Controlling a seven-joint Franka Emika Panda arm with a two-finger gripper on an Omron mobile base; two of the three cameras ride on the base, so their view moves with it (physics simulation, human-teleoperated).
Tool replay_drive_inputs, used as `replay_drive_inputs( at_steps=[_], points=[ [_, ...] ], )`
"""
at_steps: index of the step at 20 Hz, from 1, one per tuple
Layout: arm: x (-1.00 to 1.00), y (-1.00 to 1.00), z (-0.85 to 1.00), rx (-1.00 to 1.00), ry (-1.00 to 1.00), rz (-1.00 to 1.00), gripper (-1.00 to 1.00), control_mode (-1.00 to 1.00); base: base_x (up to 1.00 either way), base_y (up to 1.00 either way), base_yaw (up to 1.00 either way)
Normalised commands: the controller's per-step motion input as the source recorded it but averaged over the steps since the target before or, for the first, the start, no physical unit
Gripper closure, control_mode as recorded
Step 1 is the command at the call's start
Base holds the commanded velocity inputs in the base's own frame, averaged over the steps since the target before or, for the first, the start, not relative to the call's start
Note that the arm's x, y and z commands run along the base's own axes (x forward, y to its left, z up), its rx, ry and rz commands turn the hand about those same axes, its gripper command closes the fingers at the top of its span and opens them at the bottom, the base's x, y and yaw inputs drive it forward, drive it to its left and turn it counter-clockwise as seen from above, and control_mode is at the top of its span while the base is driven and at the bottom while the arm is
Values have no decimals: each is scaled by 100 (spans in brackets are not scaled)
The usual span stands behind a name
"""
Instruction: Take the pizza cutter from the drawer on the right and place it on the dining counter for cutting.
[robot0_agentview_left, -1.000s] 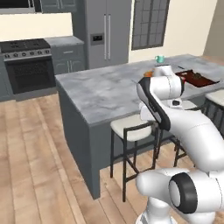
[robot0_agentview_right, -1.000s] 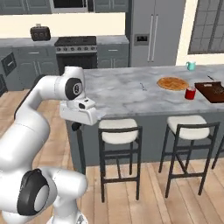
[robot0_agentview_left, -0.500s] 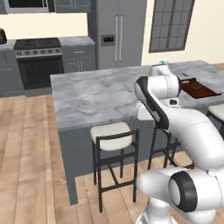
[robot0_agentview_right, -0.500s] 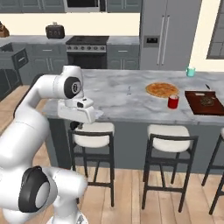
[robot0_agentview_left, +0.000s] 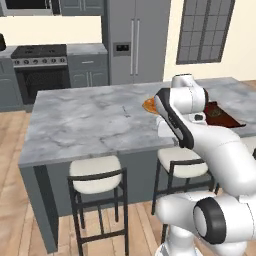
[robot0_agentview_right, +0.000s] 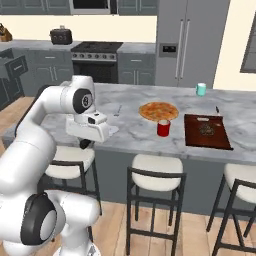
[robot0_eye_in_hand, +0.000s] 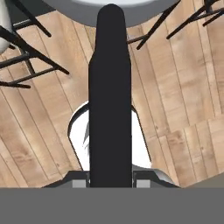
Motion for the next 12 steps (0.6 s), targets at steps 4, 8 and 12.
replay_drive_inputs(
  at_steps=[4, 8, 12],
  points=[
    [0, 0, 0, 0, 0, 0, 100, 100, 83, -23, 16],
    [0, 0, 0, 0, 0, 0, 100, 100, 76, 0, 11],
    [0, 0, 0, 0, 0, 0, 100, 100, 77, -16, 11]
  ],
)
